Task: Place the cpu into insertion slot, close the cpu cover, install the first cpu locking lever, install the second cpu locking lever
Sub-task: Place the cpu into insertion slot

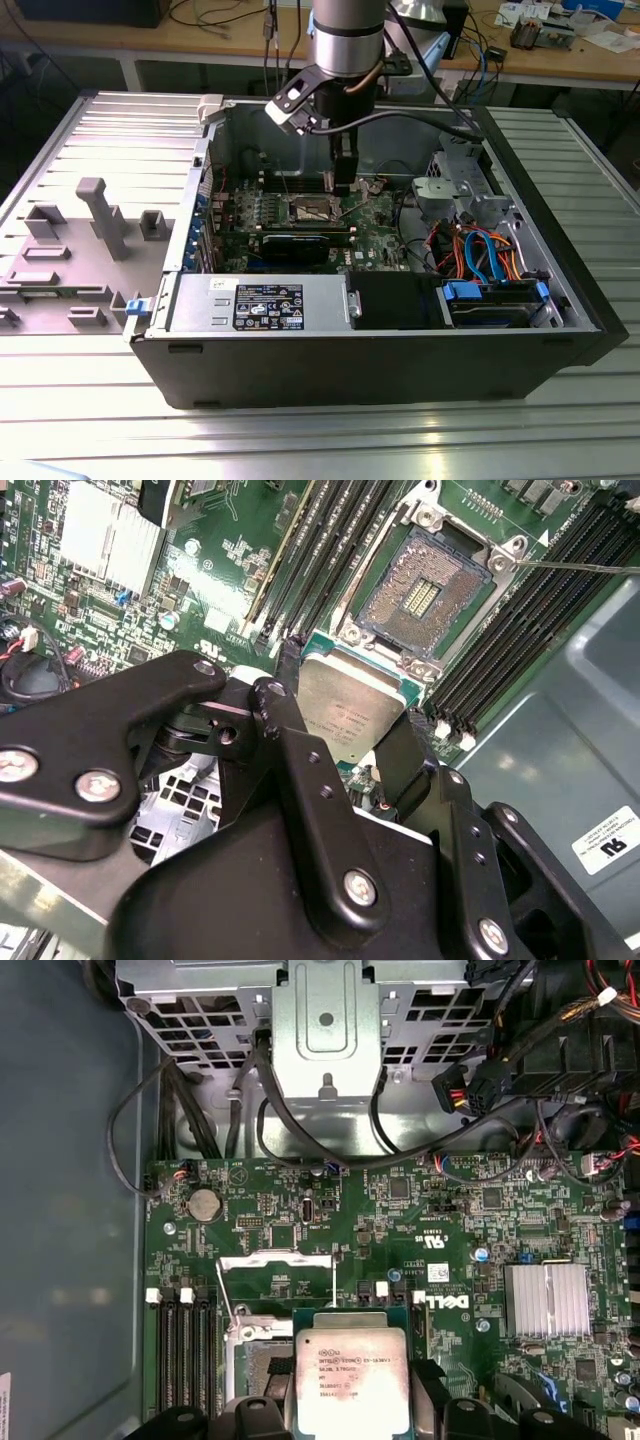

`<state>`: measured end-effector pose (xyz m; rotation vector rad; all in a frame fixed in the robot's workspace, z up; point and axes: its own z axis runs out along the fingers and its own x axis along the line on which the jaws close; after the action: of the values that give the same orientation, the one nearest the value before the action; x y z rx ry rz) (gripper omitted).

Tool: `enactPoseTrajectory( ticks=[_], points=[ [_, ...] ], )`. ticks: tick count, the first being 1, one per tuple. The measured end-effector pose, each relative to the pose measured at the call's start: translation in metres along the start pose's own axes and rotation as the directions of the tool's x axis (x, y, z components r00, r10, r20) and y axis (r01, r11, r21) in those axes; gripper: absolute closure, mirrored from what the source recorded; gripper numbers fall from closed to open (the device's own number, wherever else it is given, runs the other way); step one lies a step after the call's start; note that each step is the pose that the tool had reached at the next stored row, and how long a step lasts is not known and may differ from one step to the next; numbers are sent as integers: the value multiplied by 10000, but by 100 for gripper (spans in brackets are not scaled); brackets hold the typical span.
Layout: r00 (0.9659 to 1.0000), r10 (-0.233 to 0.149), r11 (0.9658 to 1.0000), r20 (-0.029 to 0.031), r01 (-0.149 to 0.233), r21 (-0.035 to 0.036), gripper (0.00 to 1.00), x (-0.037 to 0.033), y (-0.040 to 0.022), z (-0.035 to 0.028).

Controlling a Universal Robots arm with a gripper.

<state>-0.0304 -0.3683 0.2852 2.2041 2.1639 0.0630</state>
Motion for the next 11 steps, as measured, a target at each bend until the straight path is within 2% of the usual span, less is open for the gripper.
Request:
enactPoseTrajectory(
  ticks=[11],
  points=[
    [10000,0,10000,0,0,0,45,0,-22,11]
  ],
)
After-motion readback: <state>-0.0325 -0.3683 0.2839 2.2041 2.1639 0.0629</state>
